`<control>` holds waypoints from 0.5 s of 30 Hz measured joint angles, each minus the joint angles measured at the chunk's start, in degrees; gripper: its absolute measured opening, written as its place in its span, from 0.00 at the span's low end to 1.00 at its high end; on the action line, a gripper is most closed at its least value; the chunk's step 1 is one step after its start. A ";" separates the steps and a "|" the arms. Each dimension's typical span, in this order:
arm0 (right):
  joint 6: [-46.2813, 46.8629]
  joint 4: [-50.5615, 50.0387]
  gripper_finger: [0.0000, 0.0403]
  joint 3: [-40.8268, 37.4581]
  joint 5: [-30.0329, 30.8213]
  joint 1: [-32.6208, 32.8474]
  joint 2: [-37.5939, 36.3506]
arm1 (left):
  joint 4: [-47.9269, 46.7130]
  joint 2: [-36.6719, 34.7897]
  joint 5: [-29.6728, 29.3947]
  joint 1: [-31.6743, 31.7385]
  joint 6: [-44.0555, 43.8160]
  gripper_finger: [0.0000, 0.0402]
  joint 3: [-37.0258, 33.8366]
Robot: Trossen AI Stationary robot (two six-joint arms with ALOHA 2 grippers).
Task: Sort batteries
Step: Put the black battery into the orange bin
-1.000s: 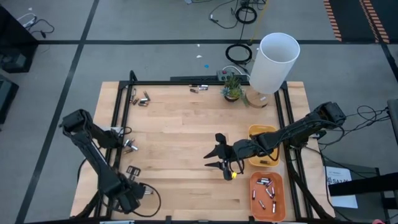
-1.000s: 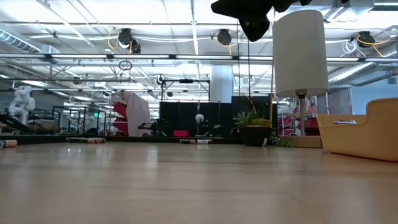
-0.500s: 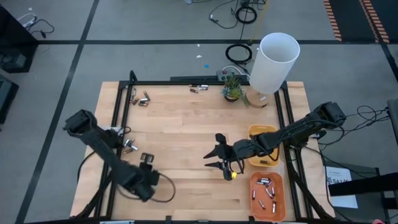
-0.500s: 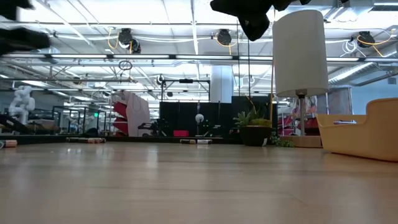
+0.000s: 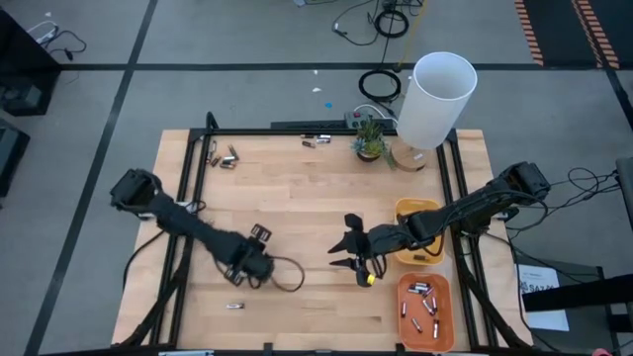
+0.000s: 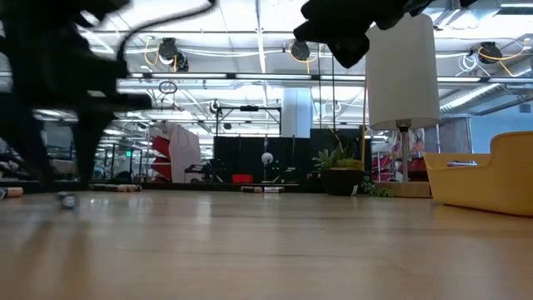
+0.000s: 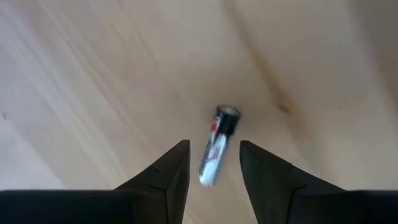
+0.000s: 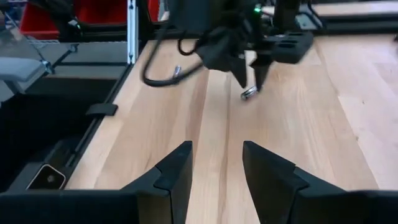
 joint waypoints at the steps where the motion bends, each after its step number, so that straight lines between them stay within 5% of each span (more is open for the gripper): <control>1: 0.70 -0.41 0.33 -0.02 0.00 0.00 0.02 | 3.15 0.01 0.14 1.75 2.07 0.38 -1.38; 8: 2.29 -0.91 0.33 -0.02 0.00 0.00 0.01 | 10.23 1.76 8.50 9.26 9.49 0.34 -5.20; 15: 2.29 -0.75 0.33 -0.02 0.03 0.00 0.02 | 10.94 2.09 8.87 11.22 11.51 0.12 -4.65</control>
